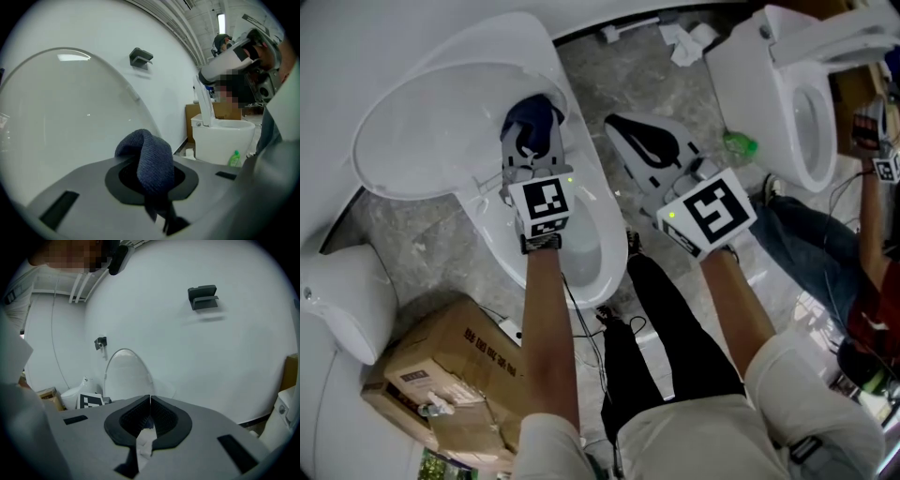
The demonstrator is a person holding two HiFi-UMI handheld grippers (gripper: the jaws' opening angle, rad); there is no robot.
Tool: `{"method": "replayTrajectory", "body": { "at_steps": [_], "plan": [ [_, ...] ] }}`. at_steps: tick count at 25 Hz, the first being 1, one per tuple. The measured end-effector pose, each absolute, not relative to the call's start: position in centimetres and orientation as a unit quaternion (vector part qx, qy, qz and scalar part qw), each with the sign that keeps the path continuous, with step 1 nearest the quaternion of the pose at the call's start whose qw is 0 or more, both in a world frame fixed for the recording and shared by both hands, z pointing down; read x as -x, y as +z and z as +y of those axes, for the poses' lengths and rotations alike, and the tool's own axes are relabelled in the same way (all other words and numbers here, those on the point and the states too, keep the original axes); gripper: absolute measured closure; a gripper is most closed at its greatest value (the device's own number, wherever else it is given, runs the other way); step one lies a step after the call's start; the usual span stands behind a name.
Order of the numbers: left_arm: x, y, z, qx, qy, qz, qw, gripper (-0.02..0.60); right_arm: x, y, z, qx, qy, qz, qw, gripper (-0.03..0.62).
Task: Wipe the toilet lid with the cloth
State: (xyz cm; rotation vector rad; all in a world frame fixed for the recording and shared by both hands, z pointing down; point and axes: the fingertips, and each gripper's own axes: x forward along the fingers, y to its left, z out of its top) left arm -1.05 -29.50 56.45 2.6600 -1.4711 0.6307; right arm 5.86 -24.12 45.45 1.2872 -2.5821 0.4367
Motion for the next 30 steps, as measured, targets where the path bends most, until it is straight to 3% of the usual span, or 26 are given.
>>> {"method": "replayTrajectory", "body": {
  "at_steps": [30],
  "plan": [
    [24.5, 59.1, -26.2, -0.742, 0.234, -0.622, 0.091, 0.528, 0.6, 47.2, -23.9, -0.398, 0.156, -0.896, 0.123, 0.565]
  ]
}}
